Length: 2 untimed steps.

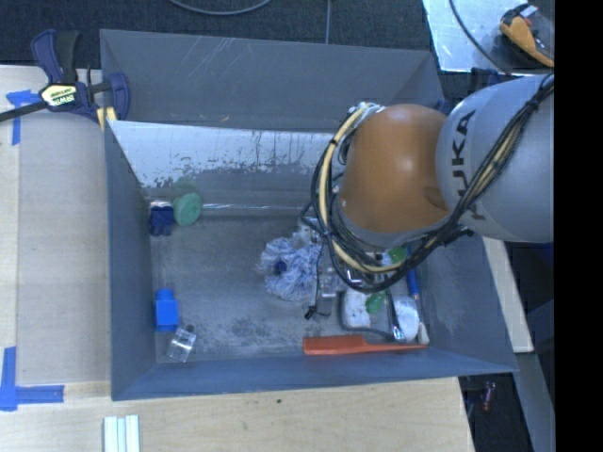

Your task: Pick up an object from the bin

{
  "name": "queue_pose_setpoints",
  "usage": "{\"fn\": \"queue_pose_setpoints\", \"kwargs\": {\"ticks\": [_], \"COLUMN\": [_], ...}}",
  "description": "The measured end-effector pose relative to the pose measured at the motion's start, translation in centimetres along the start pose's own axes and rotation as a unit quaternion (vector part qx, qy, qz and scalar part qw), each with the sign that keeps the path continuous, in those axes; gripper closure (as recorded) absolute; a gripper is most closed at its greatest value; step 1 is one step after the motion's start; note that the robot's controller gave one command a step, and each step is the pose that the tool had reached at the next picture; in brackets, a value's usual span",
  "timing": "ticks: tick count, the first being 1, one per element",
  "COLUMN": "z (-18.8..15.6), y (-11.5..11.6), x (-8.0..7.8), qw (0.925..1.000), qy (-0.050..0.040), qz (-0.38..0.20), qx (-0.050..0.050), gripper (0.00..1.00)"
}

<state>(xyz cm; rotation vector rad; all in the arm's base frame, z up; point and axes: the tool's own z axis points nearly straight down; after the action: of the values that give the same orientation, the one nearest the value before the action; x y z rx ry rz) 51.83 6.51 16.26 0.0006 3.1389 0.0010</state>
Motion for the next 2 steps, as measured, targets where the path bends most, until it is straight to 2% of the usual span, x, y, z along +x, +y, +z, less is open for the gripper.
{"fn": "queue_pose_setpoints", "kwargs": {"ticks": [1,2], "z": [9.5,9.1], "y": [-3.5,-4.3], "x": [-8.7,-6.8], "qw": [0.9993,1.0], "qy": [-0.0013,-0.0054], "qz": [-0.036,-0.002], "qx": [0.0,-0.001], "gripper": [0.0,0.0]}}
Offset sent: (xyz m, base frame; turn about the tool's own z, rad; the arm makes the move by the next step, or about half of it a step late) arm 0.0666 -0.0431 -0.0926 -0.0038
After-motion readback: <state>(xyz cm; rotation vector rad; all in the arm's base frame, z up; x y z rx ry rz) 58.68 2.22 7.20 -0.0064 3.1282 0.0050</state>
